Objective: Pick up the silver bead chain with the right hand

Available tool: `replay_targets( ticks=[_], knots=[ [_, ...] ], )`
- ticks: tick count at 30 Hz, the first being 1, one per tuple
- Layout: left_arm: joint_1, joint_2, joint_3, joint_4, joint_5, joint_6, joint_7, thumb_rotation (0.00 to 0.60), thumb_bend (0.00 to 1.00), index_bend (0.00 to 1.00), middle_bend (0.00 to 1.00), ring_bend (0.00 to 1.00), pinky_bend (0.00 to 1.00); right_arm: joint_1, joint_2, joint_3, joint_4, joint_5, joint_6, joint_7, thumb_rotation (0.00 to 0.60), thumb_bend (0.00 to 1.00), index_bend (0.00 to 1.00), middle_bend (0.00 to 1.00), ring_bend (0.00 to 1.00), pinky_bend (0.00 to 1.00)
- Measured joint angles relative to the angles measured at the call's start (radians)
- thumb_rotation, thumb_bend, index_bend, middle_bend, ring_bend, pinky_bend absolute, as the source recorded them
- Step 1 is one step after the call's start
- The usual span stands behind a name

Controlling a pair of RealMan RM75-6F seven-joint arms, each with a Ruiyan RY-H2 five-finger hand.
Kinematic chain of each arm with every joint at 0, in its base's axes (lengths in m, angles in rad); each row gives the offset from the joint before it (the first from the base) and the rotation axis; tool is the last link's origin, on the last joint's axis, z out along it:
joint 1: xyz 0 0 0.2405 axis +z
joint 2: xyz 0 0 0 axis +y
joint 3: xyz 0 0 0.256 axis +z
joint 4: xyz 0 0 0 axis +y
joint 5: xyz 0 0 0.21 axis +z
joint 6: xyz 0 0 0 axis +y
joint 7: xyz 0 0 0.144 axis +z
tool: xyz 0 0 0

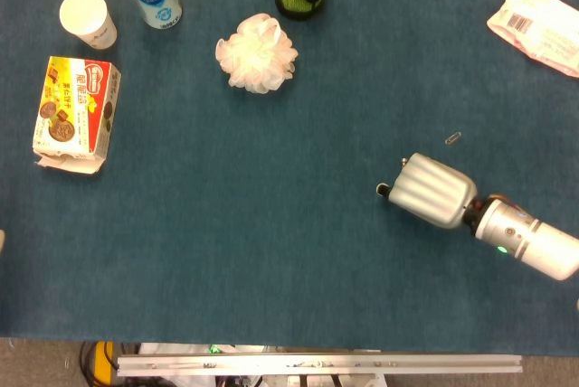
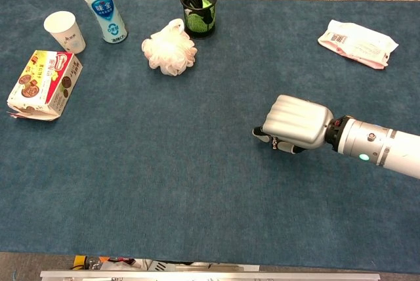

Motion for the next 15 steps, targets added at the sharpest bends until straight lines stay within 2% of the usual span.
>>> replay_targets(
  ticks=[15],
  knots=[
    [0.001, -0.002, -0.001, 0.006, -0.004, -0.002, -0.006, 0.6, 0.27, 0.01, 0.02, 0.02, 0.0, 0.005, -0.014, -0.004, 0.014, 0.005, 0.002, 0.012, 0.6, 0.31, 0.51, 0.93, 0.95, 1.0]
  ],
)
